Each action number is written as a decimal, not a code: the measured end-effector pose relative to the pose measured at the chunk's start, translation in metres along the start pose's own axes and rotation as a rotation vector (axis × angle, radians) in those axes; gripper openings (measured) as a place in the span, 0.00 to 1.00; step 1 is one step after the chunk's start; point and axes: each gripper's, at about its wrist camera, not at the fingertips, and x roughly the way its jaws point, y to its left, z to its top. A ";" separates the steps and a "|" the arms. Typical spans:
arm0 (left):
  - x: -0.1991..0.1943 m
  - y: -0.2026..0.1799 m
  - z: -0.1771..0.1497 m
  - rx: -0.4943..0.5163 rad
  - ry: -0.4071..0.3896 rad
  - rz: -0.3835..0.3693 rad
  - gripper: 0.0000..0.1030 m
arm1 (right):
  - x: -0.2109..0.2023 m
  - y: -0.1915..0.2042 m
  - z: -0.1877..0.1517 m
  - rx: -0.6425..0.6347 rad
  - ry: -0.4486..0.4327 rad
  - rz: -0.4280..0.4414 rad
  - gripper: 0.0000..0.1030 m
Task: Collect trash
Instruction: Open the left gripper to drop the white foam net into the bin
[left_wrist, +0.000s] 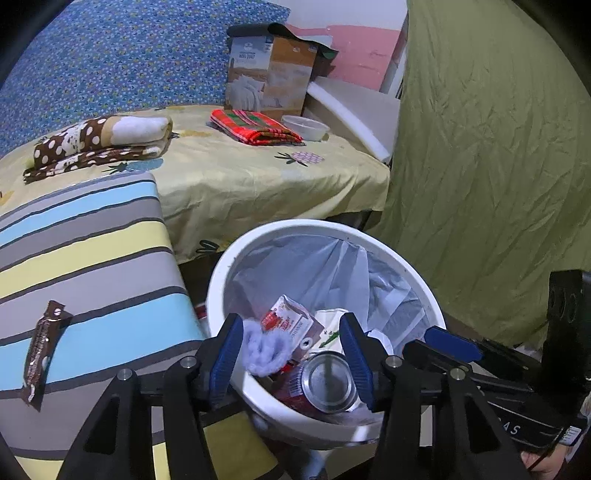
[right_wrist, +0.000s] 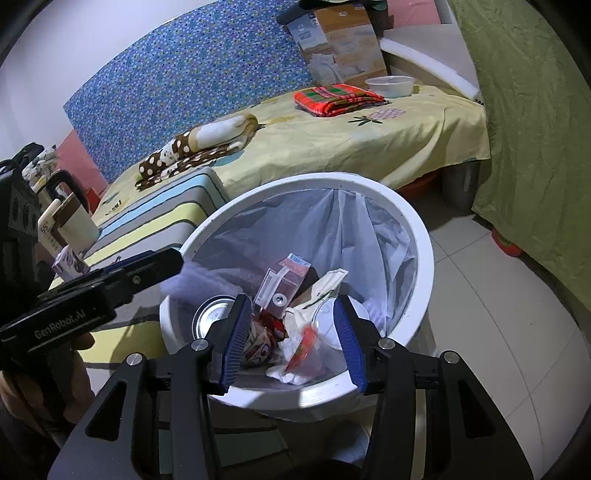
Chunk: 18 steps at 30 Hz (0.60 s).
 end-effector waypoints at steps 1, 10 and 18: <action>-0.003 0.002 0.000 -0.006 -0.005 0.001 0.52 | -0.002 0.000 0.000 -0.001 -0.005 0.000 0.50; -0.043 0.019 -0.003 -0.045 -0.062 0.021 0.52 | -0.014 0.008 0.001 -0.011 -0.029 0.014 0.53; -0.078 0.033 -0.016 -0.063 -0.090 0.090 0.52 | -0.028 0.035 -0.001 -0.057 -0.054 0.080 0.53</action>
